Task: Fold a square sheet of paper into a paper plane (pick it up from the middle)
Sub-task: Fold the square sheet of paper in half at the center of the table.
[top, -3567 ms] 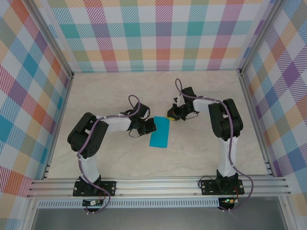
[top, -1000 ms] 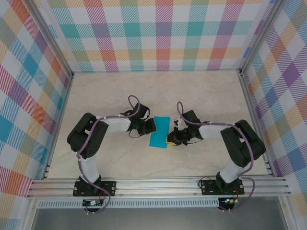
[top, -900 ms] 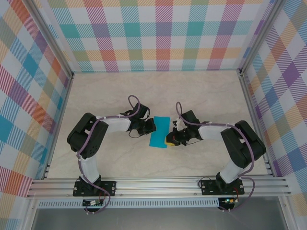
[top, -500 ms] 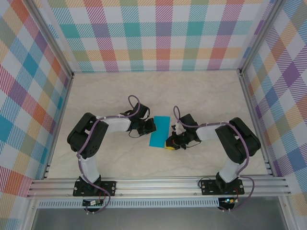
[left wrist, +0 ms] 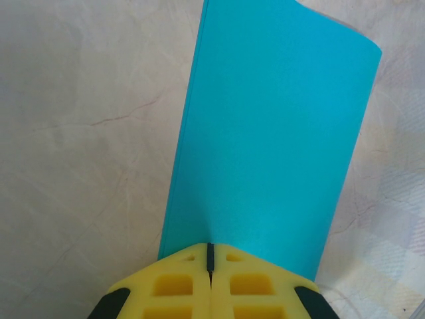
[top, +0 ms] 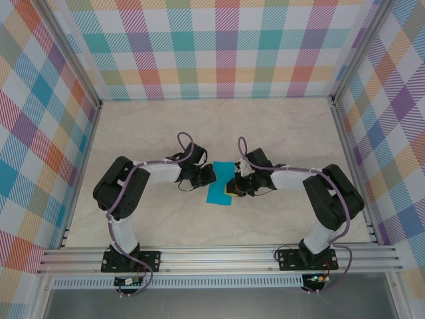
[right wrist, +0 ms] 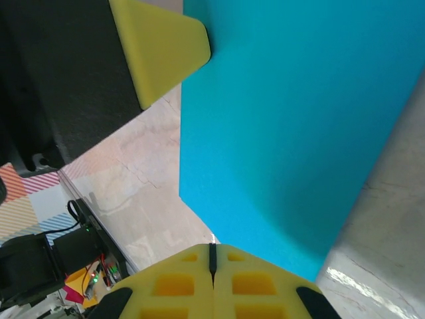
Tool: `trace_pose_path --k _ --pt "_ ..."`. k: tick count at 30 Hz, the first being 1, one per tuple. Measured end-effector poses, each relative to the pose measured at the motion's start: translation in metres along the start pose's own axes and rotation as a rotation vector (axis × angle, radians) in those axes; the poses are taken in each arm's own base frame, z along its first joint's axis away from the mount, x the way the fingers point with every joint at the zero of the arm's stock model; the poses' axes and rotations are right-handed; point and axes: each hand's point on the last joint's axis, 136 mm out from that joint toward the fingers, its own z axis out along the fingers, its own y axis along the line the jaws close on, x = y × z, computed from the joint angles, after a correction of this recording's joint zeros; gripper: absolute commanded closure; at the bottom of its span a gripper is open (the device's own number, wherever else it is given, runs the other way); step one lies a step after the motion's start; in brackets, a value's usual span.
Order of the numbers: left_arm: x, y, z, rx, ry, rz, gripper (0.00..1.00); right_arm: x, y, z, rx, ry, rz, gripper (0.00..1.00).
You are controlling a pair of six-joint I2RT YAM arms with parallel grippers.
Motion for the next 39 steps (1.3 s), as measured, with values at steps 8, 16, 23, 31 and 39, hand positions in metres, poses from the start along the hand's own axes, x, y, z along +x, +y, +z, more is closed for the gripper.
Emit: trace_pose_path --k 8,16,23,31,39 --pt "0.0 0.0 0.0 -0.001 0.002 -0.001 1.0 0.036 -0.025 0.017 0.054 0.077 -0.037 1.0" --pt "0.0 0.0 0.0 -0.001 0.002 -0.001 1.0 0.035 -0.027 0.013 0.079 0.064 -0.073 1.0" --pt "0.0 0.0 0.0 -0.002 0.002 -0.001 1.0 -0.015 -0.011 -0.01 0.048 -0.059 -0.069 1.0" --pt "0.001 0.0 -0.001 -0.003 0.002 -0.001 1.0 -0.079 -0.024 -0.003 0.042 -0.13 -0.022 1.0" --pt "0.001 0.001 -0.001 -0.005 0.001 -0.001 1.0 -0.095 -0.036 -0.001 0.022 -0.124 0.041 1.0"
